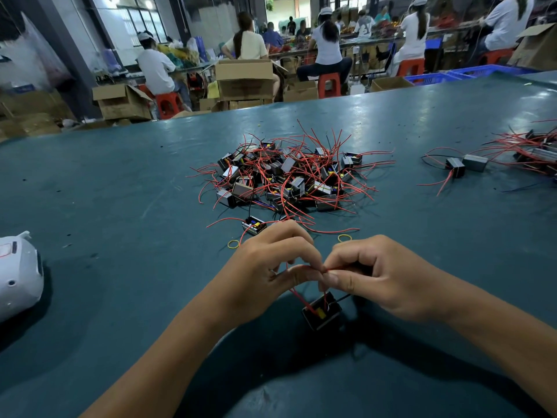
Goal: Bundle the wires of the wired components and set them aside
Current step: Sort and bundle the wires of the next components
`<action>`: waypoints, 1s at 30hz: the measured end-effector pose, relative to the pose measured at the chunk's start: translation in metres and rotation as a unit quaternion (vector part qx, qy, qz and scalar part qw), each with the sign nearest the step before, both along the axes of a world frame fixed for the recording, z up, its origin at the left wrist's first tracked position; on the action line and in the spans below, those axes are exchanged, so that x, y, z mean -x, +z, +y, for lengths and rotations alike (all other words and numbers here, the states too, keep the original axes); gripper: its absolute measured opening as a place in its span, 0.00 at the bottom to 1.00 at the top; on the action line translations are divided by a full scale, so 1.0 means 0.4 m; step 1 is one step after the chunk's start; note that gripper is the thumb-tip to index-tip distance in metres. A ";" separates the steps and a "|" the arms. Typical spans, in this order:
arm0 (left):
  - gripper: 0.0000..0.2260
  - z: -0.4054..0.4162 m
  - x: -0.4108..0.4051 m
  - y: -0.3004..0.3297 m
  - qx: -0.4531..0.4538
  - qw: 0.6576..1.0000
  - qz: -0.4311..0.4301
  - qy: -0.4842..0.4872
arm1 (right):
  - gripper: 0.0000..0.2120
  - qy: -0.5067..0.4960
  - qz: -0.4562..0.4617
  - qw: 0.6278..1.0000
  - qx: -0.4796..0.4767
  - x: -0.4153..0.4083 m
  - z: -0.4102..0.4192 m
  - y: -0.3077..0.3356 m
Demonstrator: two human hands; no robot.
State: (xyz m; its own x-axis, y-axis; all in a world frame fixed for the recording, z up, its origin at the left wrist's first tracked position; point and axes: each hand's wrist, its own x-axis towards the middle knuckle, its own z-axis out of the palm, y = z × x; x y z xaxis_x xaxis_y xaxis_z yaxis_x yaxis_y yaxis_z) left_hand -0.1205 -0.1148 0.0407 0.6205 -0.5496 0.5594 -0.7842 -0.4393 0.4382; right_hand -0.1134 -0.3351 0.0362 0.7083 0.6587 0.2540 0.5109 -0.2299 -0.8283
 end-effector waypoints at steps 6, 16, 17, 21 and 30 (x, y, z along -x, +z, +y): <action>0.04 -0.007 0.007 -0.003 -0.003 1.000 0.022 0.016 | 0.09 -0.018 -0.014 1.000 -0.004 0.003 0.003 -0.003; 0.06 -0.033 0.028 -0.017 0.112 0.975 0.163 0.104 | 0.07 -0.113 -0.091 0.989 -0.001 0.003 0.011 -0.019; 0.06 -0.036 0.029 -0.019 0.135 0.969 0.172 0.113 | 0.08 -0.117 -0.074 0.990 -0.011 0.002 0.013 -0.020; 0.05 -0.036 0.031 -0.010 0.126 0.980 0.111 0.103 | 0.11 -0.110 0.037 0.990 -0.077 -0.003 0.017 -0.017; 0.05 -0.032 0.026 -0.006 0.157 0.971 0.151 0.096 | 0.08 -0.107 0.040 0.992 -0.061 -0.008 0.001 -0.009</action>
